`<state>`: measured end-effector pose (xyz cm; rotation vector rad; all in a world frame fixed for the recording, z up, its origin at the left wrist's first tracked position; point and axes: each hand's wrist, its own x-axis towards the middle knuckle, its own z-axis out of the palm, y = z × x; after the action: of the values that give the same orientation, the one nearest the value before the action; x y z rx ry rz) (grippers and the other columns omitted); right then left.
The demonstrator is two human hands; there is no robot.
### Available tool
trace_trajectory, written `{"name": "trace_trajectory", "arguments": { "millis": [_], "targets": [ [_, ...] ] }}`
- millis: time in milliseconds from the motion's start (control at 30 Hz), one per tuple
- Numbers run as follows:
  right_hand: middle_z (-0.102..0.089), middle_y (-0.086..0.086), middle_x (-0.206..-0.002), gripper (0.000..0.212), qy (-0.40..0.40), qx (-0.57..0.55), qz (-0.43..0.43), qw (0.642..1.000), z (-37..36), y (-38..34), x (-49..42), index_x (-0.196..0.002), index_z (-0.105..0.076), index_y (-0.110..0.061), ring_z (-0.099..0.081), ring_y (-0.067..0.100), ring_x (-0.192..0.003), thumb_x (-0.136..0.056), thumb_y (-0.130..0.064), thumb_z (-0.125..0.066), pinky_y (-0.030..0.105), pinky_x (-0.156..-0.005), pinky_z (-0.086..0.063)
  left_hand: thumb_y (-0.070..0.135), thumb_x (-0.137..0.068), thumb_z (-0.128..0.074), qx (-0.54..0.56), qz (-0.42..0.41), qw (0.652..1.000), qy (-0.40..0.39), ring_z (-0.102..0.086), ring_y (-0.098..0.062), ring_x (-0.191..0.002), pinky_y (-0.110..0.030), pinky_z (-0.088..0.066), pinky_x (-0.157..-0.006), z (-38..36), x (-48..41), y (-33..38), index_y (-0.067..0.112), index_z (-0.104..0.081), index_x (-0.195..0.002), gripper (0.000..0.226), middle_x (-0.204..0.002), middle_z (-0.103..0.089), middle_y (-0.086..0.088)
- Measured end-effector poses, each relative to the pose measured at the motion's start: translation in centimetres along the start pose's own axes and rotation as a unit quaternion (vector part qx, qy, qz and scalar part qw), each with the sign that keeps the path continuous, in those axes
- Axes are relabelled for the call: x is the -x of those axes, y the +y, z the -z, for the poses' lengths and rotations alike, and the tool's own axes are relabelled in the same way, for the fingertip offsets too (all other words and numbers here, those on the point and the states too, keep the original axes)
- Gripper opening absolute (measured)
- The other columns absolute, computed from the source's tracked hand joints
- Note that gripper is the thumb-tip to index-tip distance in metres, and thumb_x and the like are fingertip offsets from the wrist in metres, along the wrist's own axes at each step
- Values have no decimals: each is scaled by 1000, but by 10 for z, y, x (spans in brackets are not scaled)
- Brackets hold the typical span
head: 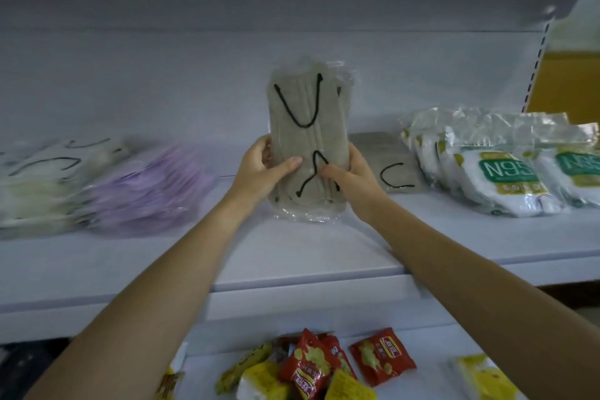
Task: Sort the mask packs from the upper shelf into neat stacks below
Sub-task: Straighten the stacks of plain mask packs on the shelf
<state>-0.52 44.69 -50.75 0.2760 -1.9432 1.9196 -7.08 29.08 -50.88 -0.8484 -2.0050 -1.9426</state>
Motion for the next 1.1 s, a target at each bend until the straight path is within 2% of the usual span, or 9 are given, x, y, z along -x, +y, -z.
{"name": "trace_trajectory", "arguments": {
  "millis": [100, 200, 300, 400, 500, 600, 767, 933, 1100],
  "targets": [
    [-56, 0, -113, 52, 15, 12, 11, 1000, 1, -3, -1, -130, -37, -18, -57, 19, -105, -85, -1, -59, 35, -89, -51, 13, -86, -66, -26, -21, 999, -5, -63, 1, -91, -12, -51, -72, -2, -2, 4, 24, -20, -148, 78, -117, -54, 3],
    [-49, -3, -119, 80, 32, -1, 16, 999, 2, -3, 0, -150, -2, -23, -54, 10, -107, -91, -8, -53, 28, -92, -45, 11, -87, -64, -52, -36, 998, -22, -62, 3, -88, -15, -53, -76, -3, 2, 2, 28, 5, -149, 95, -127, -49, -6],
    [-40, -8, -123, 73, 60, 21, 46, 997, 0, -4, 1, -148, 12, -25, -48, 3, -107, -98, -13, -40, 20, -94, -38, 18, -89, -63, -88, -88, 992, -19, -59, -6, -107, -26, -50, -93, -9, 5, 2, 34, 19, -143, 100, -130, -44, -6],
    [-22, -10, -147, 71, 61, 45, 42, 996, -5, -2, 0, -149, 13, -24, -33, 5, -124, -97, -9, -34, 23, -104, -29, 33, -87, -57, -136, -133, 982, -15, -32, -24, -138, -44, -32, -112, -15, 3, 10, 49, 19, -134, 91, -157, -15, -10],
    [-32, -3, -141, 78, 51, 50, 31, 997, -3, 3, -2, -149, 12, -23, -47, 6, -108, -93, -3, -39, 21, -93, -42, 14, -84, -52, -110, -101, 988, -32, -2, -14, -146, -40, -11, -120, -18, -2, 10, 29, 20, -144, 94, -154, 7, 11],
    [-36, -6, -132, 77, 32, 55, 10, 998, -2, 7, -2, -149, 13, -23, -45, 7, -109, -95, -8, -40, 23, -96, -38, 13, -79, -51, -80, -65, 993, -49, -4, -12, -145, -38, -13, -119, -16, 0, 1, 17, 24, -144, 100, -156, 6, 2],
    [0, 0, -158, 76, -6, 128, 60, 990, -7, 8, 1, -147, 16, -19, -11, 14, -144, -94, -2, -36, 39, -118, -19, 16, -79, -52, -90, -37, 993, -72, -9, -13, -145, -40, -17, -119, -16, 1, -6, 22, 29, -141, 102, -158, 2, -4],
    [-21, 4, -153, 83, -13, 161, 56, 985, -3, 6, 0, -150, 4, -16, -28, 15, -138, -89, -2, -50, 35, -111, -33, 1, -84, -66, -13, 43, 999, -27, -64, -4, -96, -21, -52, -85, -12, 3, -4, 24, 2, -150, 98, -119, -61, -8],
    [-60, -5, -103, 53, -52, 170, -96, 979, 25, -10, 0, -124, -44, -17, -58, 7, -89, -79, -18, -72, 24, -78, -48, -9, -81, -62, 169, 103, 978, 72, -64, -14, -83, -24, -56, -71, -20, -6, 8, 3, -43, -126, 51, -102, -65, -8]
  ]
}}
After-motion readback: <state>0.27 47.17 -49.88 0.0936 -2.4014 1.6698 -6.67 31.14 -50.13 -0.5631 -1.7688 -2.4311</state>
